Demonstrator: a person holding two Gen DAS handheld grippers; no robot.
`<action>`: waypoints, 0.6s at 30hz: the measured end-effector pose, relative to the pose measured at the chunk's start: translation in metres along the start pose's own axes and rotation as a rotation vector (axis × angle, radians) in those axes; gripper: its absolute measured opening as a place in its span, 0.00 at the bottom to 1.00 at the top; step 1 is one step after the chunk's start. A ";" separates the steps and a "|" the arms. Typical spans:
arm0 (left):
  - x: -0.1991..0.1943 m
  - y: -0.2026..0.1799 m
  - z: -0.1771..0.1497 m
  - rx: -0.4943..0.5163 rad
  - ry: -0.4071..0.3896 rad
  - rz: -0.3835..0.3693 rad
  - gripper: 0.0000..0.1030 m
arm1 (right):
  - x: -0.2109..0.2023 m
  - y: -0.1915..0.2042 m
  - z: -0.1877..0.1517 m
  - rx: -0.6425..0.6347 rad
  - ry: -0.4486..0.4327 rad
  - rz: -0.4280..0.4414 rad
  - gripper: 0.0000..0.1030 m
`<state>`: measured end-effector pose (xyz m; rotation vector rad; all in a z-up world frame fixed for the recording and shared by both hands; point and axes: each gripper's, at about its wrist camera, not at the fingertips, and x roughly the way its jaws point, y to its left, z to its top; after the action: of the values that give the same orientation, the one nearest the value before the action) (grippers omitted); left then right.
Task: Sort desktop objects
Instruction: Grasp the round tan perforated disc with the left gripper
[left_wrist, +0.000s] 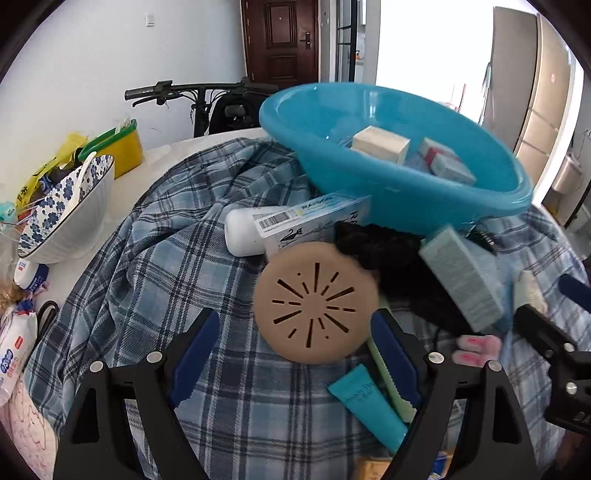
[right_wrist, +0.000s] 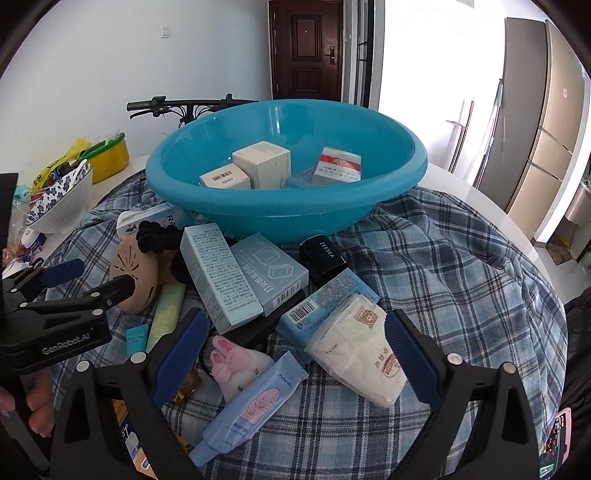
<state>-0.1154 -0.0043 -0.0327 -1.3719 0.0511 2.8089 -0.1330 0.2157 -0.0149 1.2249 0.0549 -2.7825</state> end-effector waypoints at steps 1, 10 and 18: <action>0.003 0.001 0.000 -0.001 0.007 -0.002 0.84 | 0.002 0.000 0.000 0.001 0.003 0.002 0.93; 0.009 -0.010 -0.001 0.015 0.023 -0.055 0.84 | 0.010 -0.005 0.001 0.015 0.021 0.010 0.93; 0.028 -0.023 0.002 0.039 0.066 0.018 0.85 | 0.014 -0.007 0.002 0.023 0.028 0.011 0.93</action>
<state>-0.1332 0.0186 -0.0537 -1.4626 0.1182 2.7606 -0.1441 0.2216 -0.0238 1.2661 0.0188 -2.7640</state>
